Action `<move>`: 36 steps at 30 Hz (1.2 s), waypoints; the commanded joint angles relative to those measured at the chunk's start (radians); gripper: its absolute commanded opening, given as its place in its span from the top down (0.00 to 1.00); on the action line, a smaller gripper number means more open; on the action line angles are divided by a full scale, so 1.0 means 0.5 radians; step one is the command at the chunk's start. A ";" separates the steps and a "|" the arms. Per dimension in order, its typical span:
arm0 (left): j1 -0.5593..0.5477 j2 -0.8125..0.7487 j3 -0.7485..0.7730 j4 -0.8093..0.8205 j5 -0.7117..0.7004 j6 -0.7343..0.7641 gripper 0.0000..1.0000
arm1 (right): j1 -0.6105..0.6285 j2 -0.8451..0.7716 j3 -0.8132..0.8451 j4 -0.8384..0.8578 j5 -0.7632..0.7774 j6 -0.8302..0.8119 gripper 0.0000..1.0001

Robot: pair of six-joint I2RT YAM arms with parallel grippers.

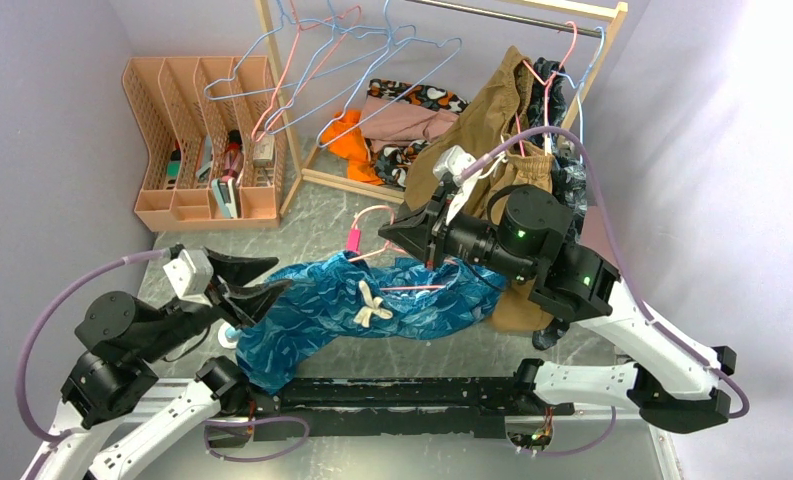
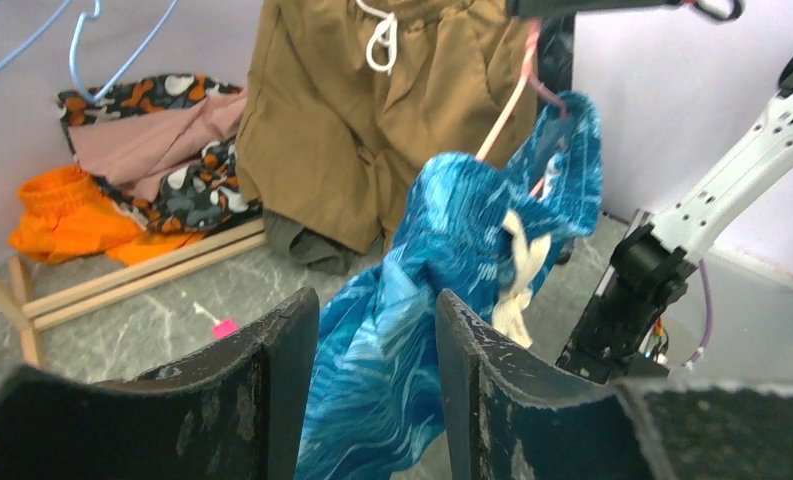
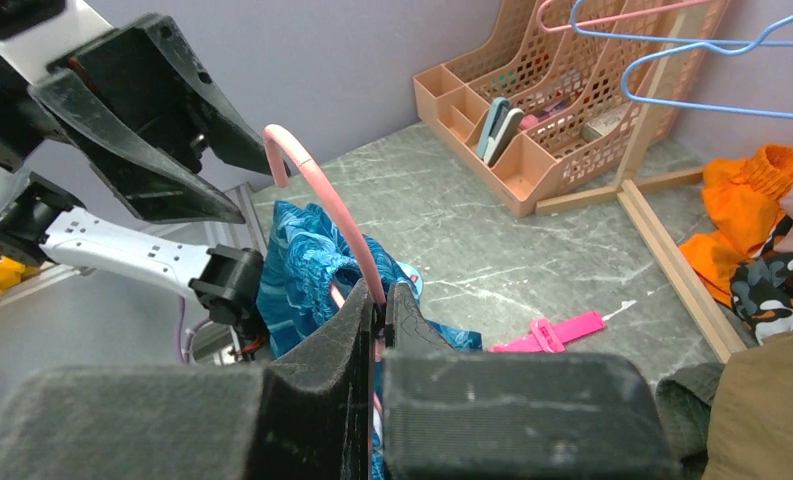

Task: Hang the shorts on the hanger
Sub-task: Hang the shorts on the hanger.

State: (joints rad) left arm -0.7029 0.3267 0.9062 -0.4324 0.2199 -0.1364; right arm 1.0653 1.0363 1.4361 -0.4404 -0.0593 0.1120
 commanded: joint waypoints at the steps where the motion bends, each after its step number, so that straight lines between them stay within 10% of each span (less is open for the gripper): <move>1: 0.001 -0.025 -0.022 -0.194 -0.103 0.090 0.50 | -0.004 -0.077 0.034 0.137 0.020 0.021 1.00; 7: 0.001 -0.043 -0.087 -0.235 -0.090 0.088 0.54 | -0.004 -0.096 0.058 0.135 0.021 0.028 1.00; 15: 0.001 -0.101 -0.067 -0.292 -0.123 0.091 0.85 | -0.004 -0.090 0.076 0.126 0.051 0.021 1.00; 36: 0.002 -0.289 -0.014 -0.367 -0.387 -0.001 0.92 | -0.004 -0.115 0.038 0.140 0.099 0.043 1.00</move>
State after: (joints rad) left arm -0.7086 0.1978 0.8761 -0.5983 0.1070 -0.1093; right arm 1.0622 1.0084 1.4380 -0.4164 -0.0250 0.1276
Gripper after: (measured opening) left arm 0.163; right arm 0.030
